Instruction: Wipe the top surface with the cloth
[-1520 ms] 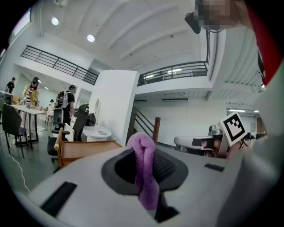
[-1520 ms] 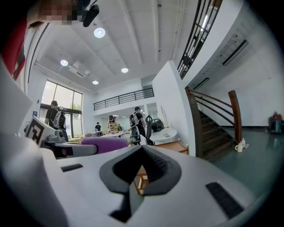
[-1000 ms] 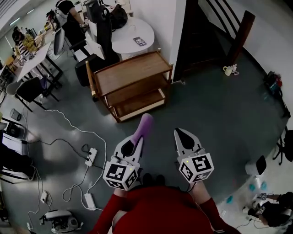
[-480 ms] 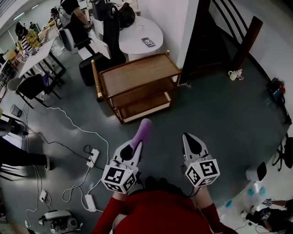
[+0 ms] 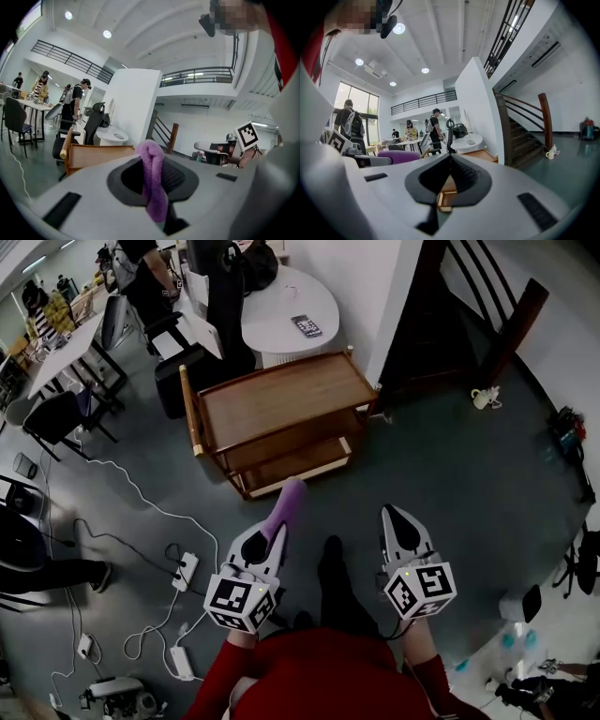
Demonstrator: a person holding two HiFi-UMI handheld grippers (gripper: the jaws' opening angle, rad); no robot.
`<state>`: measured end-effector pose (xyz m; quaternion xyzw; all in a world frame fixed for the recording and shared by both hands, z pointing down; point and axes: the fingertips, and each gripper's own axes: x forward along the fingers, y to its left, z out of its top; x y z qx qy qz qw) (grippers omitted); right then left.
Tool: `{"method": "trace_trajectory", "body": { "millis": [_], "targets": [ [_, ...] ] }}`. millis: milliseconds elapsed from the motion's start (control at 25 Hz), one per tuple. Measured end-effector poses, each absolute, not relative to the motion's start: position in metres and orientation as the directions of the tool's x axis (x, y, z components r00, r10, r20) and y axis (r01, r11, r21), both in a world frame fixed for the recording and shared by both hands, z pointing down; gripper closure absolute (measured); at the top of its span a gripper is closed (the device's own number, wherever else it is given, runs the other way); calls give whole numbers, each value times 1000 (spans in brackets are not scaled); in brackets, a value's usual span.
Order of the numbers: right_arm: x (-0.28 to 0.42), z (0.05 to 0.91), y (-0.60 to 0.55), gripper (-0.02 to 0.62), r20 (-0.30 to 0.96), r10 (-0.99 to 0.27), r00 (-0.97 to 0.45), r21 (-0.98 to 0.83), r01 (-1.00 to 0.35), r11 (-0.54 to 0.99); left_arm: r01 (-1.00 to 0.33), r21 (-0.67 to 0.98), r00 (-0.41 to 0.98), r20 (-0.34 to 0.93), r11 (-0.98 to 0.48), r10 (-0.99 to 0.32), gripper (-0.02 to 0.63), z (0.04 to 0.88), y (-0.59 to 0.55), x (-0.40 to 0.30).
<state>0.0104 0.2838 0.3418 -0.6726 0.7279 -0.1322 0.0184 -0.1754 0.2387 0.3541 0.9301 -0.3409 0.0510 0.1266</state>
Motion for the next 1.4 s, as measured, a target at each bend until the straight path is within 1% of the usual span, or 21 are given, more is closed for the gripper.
{"method": "trace_trajectory", "body": {
  "millis": [280, 480, 600, 840, 1000, 1240, 1400],
  "targets": [
    [61, 351, 187, 583, 137, -983, -124, -232, -968, 90, -680, 210, 733, 202, -703, -649, 549, 371, 147, -129],
    [112, 350, 108, 583, 179, -972, -156, -235, -966, 111, -713, 199, 701, 217, -672, -680, 549, 366, 64, -80],
    [130, 346, 68, 583, 184, -966, -179, -238, -962, 133, -716, 197, 698, 207, -670, -685, 549, 356, 24, -53],
    [142, 348, 13, 583, 195, -960, -199, -248, -957, 149, -707, 183, 705, 244, -683, -666, 549, 357, -22, -28],
    [142, 352, -12, 583, 207, -960, -190, -246, -960, 137, -700, 182, 712, 263, -691, -651, 549, 362, -46, -27],
    [140, 362, -39, 583, 235, -958, -162, -245, -964, 103, -695, 234, 718, 278, -680, -639, 549, 377, -74, -33],
    [139, 362, -55, 583, 242, -958, -152, -215, -971, 100, -655, 242, 753, 293, -716, -590, 549, 386, -103, -23]
  ]
}}
